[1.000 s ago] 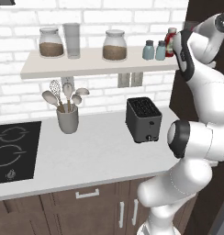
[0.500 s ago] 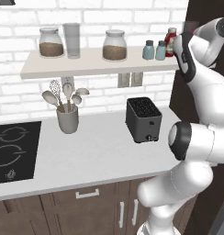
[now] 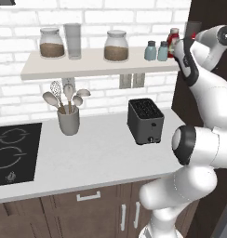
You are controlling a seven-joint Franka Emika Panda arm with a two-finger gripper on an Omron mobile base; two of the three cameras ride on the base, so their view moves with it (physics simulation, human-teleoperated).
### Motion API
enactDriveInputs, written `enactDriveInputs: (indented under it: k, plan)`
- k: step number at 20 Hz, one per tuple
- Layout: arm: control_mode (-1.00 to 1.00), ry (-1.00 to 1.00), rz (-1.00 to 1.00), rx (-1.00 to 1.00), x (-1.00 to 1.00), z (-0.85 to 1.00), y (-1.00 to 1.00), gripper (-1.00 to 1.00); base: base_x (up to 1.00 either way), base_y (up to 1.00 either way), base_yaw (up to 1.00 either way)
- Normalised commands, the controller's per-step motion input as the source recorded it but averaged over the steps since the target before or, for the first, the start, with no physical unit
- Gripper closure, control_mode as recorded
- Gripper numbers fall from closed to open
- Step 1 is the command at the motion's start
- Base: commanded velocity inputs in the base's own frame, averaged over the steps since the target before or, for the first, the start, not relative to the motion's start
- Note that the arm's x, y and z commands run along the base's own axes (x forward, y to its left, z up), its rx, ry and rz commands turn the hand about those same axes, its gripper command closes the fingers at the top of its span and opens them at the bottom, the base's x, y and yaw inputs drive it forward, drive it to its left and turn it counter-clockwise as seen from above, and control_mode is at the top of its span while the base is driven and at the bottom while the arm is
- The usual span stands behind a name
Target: Put the shaker and condiment bottle from the counter next to their counterparts in the cabinet.
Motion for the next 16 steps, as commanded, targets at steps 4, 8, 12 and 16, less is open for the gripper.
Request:
enactDriveInputs:
  k: [4,8,12,16]
  plan:
    - [-1.00,0.00,0.00,0.00,0.04,0.00,-0.01,1.00,0.00,0.00,0.00]
    - [-1.00,0.00,0.00,0.00,0.07,0.00,-0.06,1.00,0.00,0.00,0.00]
    - [-1.00,0.00,0.00,0.00,0.07,0.00,-0.07,1.00,0.00,0.00,0.00]
    - [-1.00,0.00,0.00,0.00,0.13,-0.01,0.00,1.00,0.00,0.00,0.00]
